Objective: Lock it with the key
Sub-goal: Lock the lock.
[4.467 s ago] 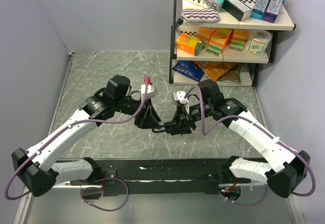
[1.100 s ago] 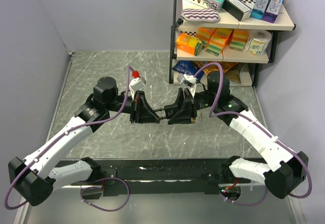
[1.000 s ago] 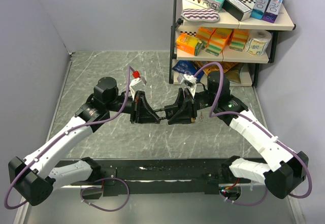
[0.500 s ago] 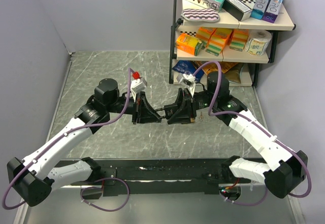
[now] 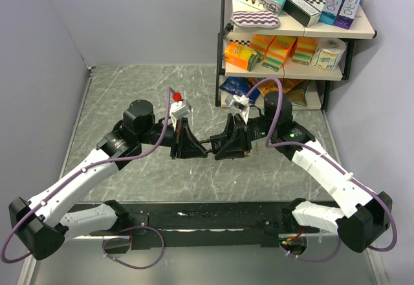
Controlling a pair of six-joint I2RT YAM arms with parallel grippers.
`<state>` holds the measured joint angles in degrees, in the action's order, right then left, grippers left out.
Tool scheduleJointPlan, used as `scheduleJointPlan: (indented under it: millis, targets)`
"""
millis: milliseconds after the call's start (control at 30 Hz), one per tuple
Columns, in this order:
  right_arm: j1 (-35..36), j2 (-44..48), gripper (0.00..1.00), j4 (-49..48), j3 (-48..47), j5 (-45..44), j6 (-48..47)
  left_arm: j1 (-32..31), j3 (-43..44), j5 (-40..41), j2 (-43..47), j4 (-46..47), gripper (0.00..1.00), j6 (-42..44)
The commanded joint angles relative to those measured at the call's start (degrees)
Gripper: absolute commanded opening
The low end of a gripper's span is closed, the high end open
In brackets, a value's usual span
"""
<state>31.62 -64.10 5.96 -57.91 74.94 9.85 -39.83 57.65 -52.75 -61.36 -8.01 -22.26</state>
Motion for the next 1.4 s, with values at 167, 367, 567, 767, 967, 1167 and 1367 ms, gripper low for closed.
scheduleJointPlan:
  millis: [167,367,567,767,967,1167,1367]
  targets:
    - [7.67,-1.47,0.00,-9.90,1.66,-2.78,2.10,-6.48,6.16,6.52,-6.31,16.71,0.01,-2.61]
    - [9.25,-1.56,0.00,-12.81,3.33,-4.01,4.57,-6.92,6.86,8.63,-8.06,19.61,0.01,-4.54]
    - [10.57,-1.91,0.00,-13.69,3.68,-4.36,4.48,-7.80,7.04,8.63,-9.47,21.02,0.01,-5.69]
    - [9.17,-1.30,0.00,-6.22,1.93,-2.78,-1.66,-7.28,4.42,7.13,-7.03,17.07,0.01,-3.14]
    - [3.90,-0.68,0.57,5.26,-0.53,-1.37,-8.34,-1.75,-0.70,3.01,-3.51,19.45,0.01,-5.96]
    - [-2.78,-0.85,0.77,13.63,-3.70,-0.58,-15.89,0.54,-0.70,-0.06,-0.26,11.54,0.01,4.05]
    - [-8.76,-3.05,0.80,23.65,-7.48,-0.67,-25.47,0.81,-0.61,-1.48,1.42,1.60,0.01,13.56]
